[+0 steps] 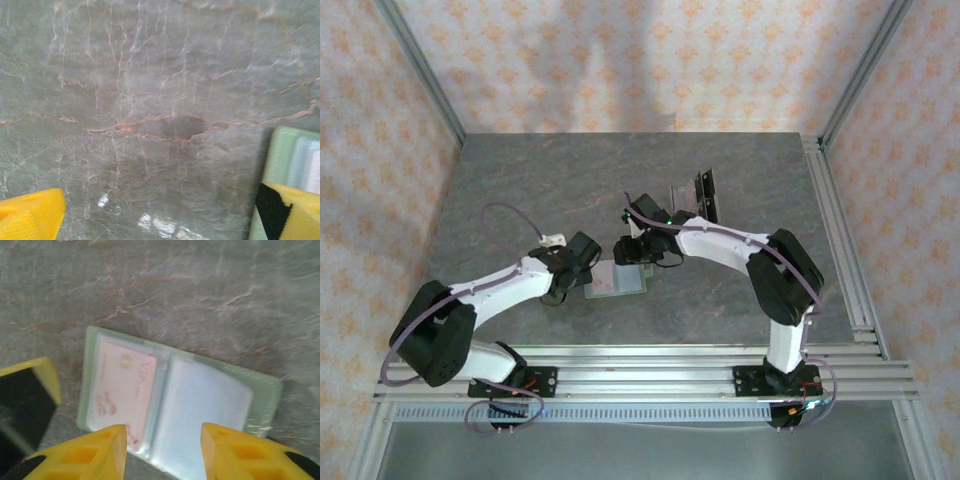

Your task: Put the credit cards into the card holder

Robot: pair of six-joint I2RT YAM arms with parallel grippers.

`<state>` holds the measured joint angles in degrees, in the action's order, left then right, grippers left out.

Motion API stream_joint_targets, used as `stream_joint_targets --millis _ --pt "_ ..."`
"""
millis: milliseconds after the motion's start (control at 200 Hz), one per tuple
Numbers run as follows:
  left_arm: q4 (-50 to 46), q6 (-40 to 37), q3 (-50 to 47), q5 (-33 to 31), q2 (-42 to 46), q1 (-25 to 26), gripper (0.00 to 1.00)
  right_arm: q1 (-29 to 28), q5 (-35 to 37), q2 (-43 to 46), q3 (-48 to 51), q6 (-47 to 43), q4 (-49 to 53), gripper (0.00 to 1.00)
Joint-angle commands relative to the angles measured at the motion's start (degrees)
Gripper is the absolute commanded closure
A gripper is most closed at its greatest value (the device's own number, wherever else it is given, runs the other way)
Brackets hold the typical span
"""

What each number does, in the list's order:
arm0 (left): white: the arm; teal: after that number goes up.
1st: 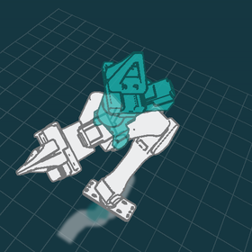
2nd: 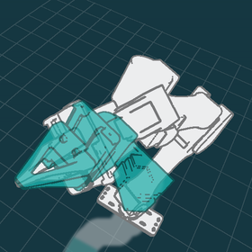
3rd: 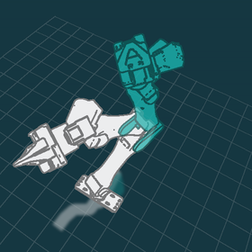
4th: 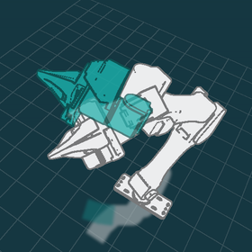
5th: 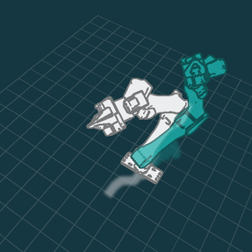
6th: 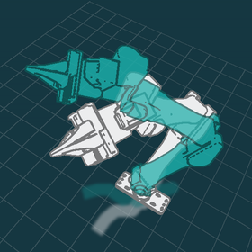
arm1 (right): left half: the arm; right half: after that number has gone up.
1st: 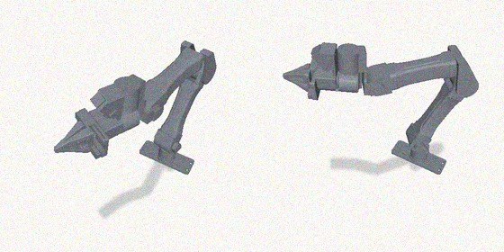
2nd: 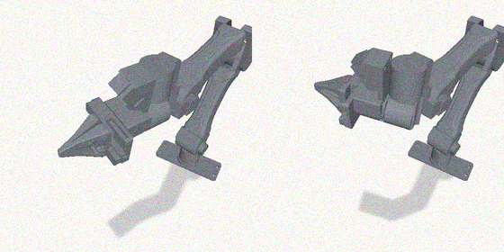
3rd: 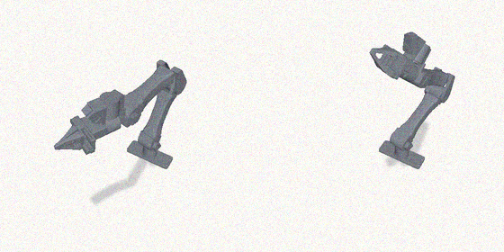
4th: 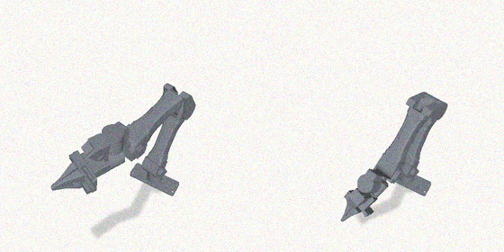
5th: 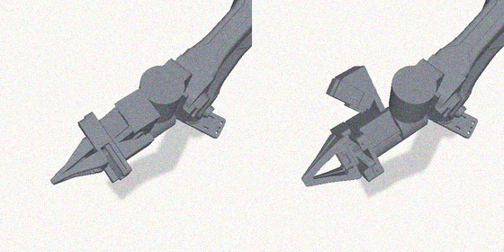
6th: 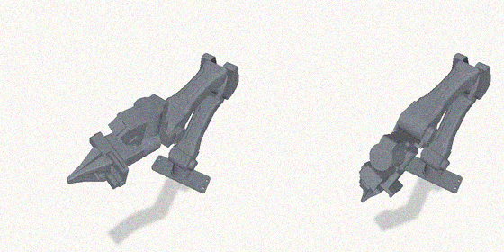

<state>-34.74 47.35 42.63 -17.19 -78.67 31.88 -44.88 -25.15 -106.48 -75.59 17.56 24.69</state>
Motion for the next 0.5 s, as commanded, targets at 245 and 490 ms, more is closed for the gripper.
stream_joint_targets --millis 245,490 --pt "-3.63 -1.25 1.72 -1.56 2.52 0.13 0.00 -0.05 4.71 -4.81 -5.62 -7.10 7.13 0.56" --pt "-2.76 -1.30 1.47 -0.40 1.77 0.28 0.00 -0.11 4.76 -7.83 -6.62 -7.45 7.21 0.56"
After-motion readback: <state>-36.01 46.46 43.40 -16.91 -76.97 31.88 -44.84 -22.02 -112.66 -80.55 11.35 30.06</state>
